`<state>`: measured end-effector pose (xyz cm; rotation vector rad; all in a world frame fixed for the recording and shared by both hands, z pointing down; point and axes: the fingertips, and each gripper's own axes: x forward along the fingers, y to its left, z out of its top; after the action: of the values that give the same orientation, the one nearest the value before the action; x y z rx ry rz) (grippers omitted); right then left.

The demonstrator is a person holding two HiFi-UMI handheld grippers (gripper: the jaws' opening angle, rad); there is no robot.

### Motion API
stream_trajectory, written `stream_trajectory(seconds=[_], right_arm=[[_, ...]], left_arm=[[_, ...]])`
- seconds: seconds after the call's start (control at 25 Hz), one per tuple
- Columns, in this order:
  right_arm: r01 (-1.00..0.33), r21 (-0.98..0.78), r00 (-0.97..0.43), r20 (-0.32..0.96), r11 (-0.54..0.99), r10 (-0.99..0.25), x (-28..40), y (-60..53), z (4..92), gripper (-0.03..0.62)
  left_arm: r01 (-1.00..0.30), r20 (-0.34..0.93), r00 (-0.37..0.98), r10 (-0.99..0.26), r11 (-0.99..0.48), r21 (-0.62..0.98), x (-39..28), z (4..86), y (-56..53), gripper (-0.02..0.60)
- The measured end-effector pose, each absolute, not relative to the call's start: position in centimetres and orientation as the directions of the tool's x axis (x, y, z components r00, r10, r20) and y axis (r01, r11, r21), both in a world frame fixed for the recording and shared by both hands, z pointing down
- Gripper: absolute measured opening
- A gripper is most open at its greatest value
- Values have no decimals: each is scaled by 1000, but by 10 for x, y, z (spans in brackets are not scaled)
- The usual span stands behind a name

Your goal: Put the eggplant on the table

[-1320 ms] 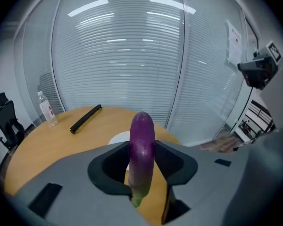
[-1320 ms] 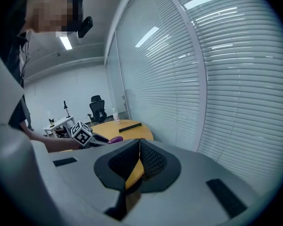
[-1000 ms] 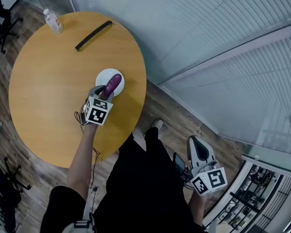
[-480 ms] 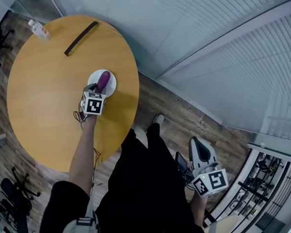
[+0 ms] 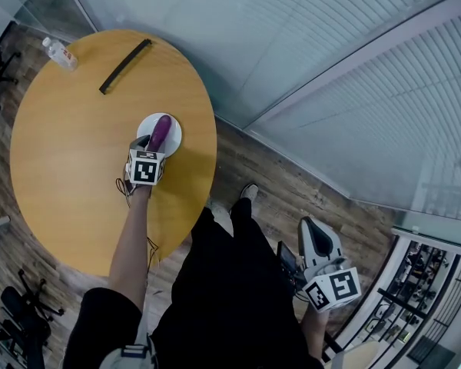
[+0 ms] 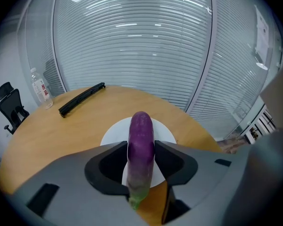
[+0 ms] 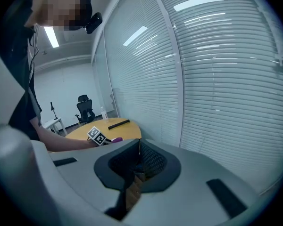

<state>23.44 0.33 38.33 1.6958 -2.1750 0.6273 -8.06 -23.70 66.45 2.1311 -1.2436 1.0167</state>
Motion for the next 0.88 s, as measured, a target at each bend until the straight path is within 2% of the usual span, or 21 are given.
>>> stream_trajectory(seconds=[0.88], right_arm=[[-957, -137, -291, 473, 257, -832, 231, -11, 380, 17]], left_arm=[[-880, 722, 338, -604, -475, 16, -87, 628, -236, 178]])
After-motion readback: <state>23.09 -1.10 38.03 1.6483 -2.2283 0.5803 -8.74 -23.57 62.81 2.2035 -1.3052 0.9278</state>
